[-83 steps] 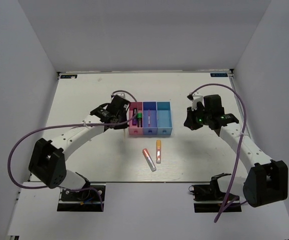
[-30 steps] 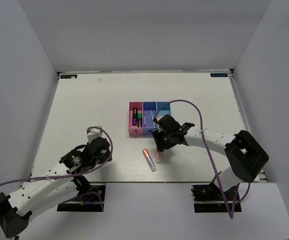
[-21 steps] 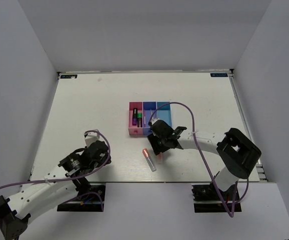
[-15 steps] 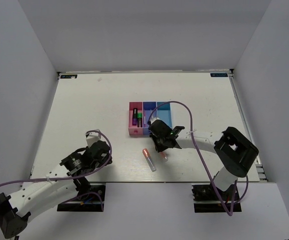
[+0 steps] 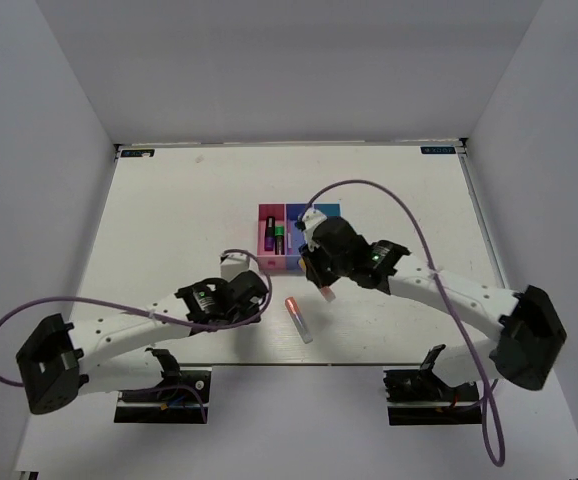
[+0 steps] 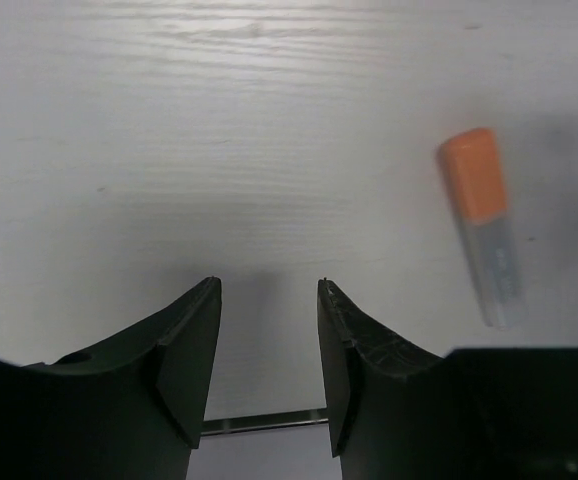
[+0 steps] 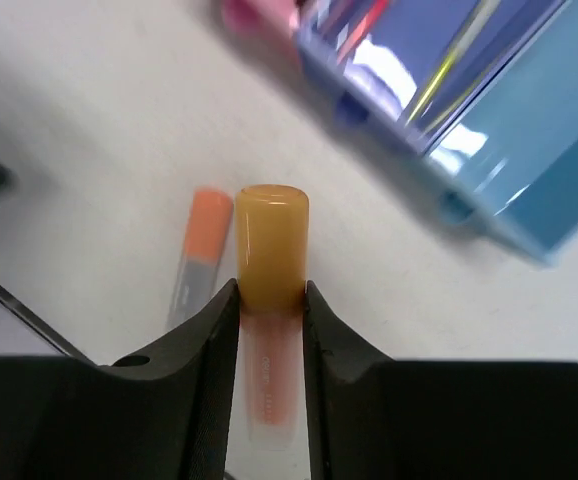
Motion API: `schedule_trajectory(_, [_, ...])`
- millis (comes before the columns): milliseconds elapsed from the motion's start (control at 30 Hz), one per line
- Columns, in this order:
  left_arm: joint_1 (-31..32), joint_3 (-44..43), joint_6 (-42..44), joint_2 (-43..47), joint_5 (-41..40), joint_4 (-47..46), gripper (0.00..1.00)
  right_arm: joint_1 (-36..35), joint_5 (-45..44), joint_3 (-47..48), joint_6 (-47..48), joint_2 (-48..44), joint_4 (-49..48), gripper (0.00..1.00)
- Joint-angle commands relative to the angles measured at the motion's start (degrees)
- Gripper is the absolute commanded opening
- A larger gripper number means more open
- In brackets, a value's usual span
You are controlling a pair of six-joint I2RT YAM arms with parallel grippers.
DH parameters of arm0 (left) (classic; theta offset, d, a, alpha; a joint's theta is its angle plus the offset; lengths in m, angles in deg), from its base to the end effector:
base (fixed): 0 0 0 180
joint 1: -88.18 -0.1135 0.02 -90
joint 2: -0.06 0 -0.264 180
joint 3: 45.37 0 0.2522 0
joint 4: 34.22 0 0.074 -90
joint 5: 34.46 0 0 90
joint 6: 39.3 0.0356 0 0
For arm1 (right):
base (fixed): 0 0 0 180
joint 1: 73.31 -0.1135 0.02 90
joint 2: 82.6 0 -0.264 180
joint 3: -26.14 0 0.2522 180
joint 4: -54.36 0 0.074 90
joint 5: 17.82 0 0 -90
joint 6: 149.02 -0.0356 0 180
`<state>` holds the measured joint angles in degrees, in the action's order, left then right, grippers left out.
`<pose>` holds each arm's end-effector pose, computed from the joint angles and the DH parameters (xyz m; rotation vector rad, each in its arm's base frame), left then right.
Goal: Sort the stationery into containers
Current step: Pick up the stationery from the center of the board, then place the stationery in the storage box, then pick up the stationery from the center of the board.
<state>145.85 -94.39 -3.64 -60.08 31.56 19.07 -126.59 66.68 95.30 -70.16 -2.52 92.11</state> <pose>0.1096 -0.1461 0.1977 -0.0488 2.5484 -0.1771 0.1788 0.2340 0.2436 -0.8407 2.3057 0.3936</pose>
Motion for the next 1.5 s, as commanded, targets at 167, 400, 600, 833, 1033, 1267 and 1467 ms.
schedule_trajectory(167, [1.74,-9.20,-5.06,-14.55,3.86,-12.27,0.61,3.35,-19.98,4.46,6.39,-6.07,-8.68,0.00])
schedule_trajectory(400, [2.97,-13.94,-6.91,-22.82,5.88,-16.41,0.63,8.18,-25.70,8.13,1.66,4.01,-21.25,0.00])
schedule_trajectory(600, [3.77,-14.66,-7.26,-24.50,5.09,-16.59,0.63,12.23,-23.43,13.41,-3.54,11.32,-23.28,0.00])
schedule_trajectory(833, [3.85,-15.79,-7.61,-25.73,4.21,-15.36,0.64,16.01,-18.24,18.34,-7.32,18.71,-16.53,0.35])
schedule_trajectory(1033, [4.12,-17.29,-9.37,-28.63,4.91,-13.69,0.64,17.68,-14.28,17.21,-8.29,18.11,-14.76,0.49])
schedule_trajectory(1267, [5.61,-20.02,-12.27,-32.14,3.34,-9.57,0.64,19.08,-12.52,14.41,-8.73,12.06,-13.18,0.46])
schedule_trajectory(1467, [6.14,-23.88,-13.94,-37.59,3.42,-6.57,0.61,22.51,-11.03,7.21,-10.57,2.82,-11.42,0.46])
